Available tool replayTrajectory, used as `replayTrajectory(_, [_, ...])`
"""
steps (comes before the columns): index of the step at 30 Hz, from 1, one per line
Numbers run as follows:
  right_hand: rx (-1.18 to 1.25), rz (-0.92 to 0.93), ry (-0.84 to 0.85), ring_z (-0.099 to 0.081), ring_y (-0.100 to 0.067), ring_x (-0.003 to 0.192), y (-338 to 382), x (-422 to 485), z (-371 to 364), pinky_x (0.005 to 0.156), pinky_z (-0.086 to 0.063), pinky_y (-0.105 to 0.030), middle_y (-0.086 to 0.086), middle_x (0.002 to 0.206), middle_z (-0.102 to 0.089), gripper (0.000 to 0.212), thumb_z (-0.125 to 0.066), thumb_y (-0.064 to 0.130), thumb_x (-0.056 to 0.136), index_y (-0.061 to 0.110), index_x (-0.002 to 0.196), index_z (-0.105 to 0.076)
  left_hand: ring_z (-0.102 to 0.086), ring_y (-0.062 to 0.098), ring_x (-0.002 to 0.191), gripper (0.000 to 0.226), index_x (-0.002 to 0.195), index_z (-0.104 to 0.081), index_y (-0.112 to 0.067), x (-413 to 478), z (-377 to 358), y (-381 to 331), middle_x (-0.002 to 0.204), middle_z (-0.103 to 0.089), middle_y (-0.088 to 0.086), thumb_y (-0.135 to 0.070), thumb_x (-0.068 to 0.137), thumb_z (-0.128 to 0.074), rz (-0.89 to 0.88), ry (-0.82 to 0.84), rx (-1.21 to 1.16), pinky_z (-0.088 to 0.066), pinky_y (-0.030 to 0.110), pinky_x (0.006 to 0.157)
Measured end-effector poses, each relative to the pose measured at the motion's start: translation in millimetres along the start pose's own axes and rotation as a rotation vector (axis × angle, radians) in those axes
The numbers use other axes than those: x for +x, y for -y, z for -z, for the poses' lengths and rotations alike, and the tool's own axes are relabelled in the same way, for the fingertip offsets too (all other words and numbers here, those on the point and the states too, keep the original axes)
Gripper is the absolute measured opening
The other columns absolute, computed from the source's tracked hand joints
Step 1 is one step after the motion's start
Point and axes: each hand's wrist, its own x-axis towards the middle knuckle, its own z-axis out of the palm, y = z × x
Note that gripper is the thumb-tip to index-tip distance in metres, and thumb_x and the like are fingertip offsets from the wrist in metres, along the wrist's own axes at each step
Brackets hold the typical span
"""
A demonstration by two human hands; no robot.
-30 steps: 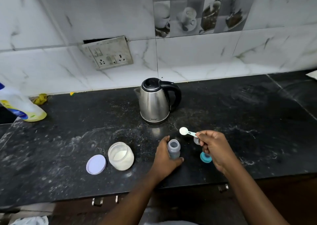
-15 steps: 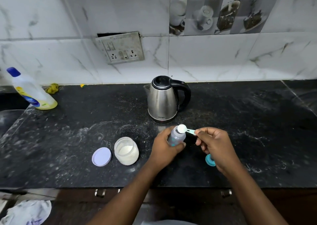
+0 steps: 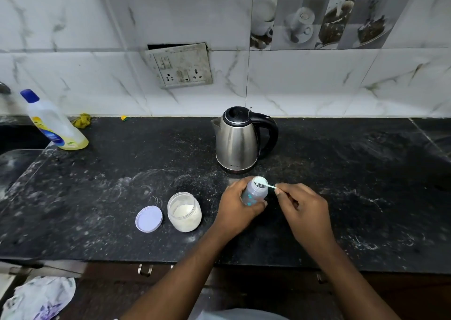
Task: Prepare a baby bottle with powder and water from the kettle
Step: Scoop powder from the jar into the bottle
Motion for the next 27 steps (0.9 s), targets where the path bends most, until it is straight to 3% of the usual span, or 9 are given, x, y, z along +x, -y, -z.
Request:
replayTrajectory(3, [-0.095,0.114,0.02,-0.07,-0.026,0.084,2.4,-9.6,-3.2,0.075,-0.059,-0.043,-0.007,0.092,-0.074,0.022,-0.08,-0.006,0.086,0.003,0.106,-0.081,-0.067,0.003,0.112,0.057,0.124,-0.072,-0.034,-5.5,1.4,4.2,0.114,-0.07,-0.024,-0.019,0.073,-0.092,-0.002,-0.013,0.011,-0.052,0.02,0.098])
replayTrajectory(6, [-0.107,0.129,0.018,-0.069,-0.03,0.082,3.6,-10.5,-3.2,0.073,-0.059,-0.05,-0.008,0.09,-0.073,0.02,-0.082,-0.006,0.084,0.002,0.102,-0.081,-0.067,0.001,0.112,0.058,0.126,-0.073,-0.028,-6.2,2.2,3.4,0.114,-0.069,-0.025,-0.012,0.073,-0.092,-0.011,-0.016,0.021,-0.051,0.018,0.098])
replayTrajectory(10, [-0.092,0.118,0.032,-0.069,-0.03,0.082,6.3,-9.6,-2.7,0.072,-0.059,-0.051,-0.01,0.09,-0.073,0.019,-0.082,-0.007,0.084,0.001,0.101,-0.081,-0.066,-0.002,0.111,0.059,0.126,-0.073,-0.027,-6.2,2.3,1.9,0.113,-0.069,-0.025,-0.01,0.074,-0.091,0.002,-0.022,0.011,-0.047,0.01,0.094])
replayTrajectory(16, [-0.049,0.123,0.023,-0.069,-0.027,0.08,12.4,-13.1,-0.7,0.07,-0.059,-0.047,-0.008,0.089,-0.073,0.02,-0.081,-0.008,0.084,0.001,0.101,-0.081,-0.067,0.004,0.113,0.058,0.127,-0.072,-0.03,-7.7,2.7,1.0,0.116,-0.07,-0.021,-0.014,0.074,-0.091,0.007,-0.038,0.0,-0.052,0.024,0.1])
replayTrajectory(24, [0.004,0.072,0.043,-0.069,-0.023,0.082,13.3,-16.2,-3.9,0.07,-0.059,-0.045,-0.006,0.09,-0.072,0.016,-0.079,-0.006,0.086,0.002,0.1,-0.081,-0.067,0.004,0.114,0.059,0.129,-0.072,-0.023,-9.7,6.8,6.1,0.12,-0.071,-0.009,-0.011,0.074,-0.091,0.008,-0.04,0.008,-0.051,0.021,0.1])
replayTrajectory(27, [0.014,0.054,0.053,-0.068,-0.022,0.079,13.0,-16.9,-5.8,0.069,-0.058,-0.042,-0.005,0.088,-0.071,0.015,-0.079,-0.006,0.087,0.002,0.099,-0.081,-0.067,0.001,0.113,0.06,0.129,-0.072,-0.024,-9.7,8.3,6.0,0.118,-0.07,-0.018,-0.012,0.074,-0.092,0.011,-0.04,0.034,-0.05,0.019,0.1])
